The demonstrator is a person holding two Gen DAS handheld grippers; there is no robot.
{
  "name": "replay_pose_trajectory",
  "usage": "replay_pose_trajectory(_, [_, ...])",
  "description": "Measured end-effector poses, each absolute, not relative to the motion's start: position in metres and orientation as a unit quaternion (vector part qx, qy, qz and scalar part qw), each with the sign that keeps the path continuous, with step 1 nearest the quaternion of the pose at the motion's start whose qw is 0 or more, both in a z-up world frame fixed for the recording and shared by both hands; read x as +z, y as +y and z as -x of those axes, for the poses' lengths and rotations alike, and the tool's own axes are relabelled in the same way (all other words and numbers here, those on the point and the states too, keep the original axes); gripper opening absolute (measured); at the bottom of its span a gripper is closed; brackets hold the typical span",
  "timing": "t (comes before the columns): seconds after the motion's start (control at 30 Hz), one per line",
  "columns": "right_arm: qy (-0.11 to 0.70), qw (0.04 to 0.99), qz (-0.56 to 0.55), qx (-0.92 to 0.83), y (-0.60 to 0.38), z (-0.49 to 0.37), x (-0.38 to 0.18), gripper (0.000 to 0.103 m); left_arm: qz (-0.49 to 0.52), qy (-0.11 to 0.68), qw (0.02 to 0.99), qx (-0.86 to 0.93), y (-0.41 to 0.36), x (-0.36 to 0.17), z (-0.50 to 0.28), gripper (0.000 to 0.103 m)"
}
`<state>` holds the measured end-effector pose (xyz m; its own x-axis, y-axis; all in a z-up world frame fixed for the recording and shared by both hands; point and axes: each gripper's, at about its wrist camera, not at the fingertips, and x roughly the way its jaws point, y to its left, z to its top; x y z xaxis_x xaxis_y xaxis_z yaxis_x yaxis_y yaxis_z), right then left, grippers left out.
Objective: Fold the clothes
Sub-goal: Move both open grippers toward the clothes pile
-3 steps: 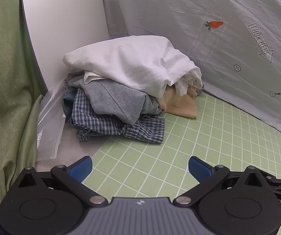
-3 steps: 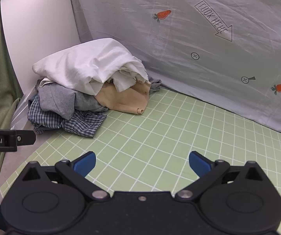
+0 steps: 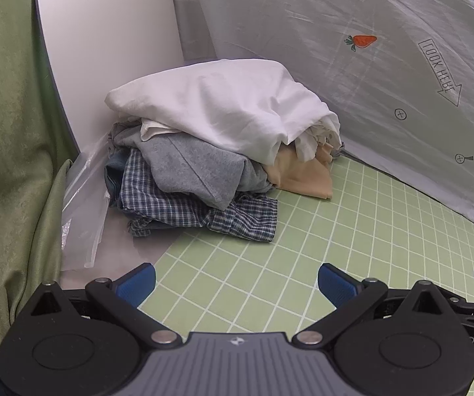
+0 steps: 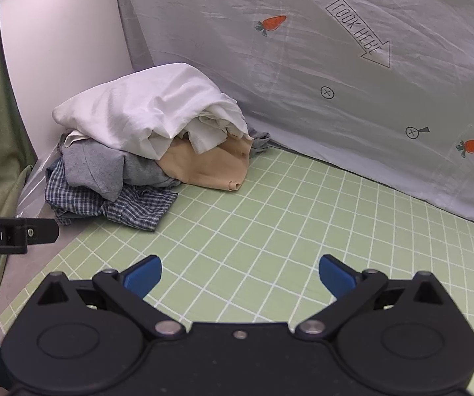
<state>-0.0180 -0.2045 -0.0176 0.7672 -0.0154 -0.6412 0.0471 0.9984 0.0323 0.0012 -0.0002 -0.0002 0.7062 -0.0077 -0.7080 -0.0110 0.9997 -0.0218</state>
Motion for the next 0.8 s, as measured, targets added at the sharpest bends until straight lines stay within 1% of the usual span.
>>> replay_pose_trajectory(0.8, [0.346, 0.938, -0.028, -0.017, -0.2103, 0.0198, -0.0206, 0.103, 0.005, 0.383, 0.924, 0.001, -0.0050, -0.0046, -0.0010, 0.103])
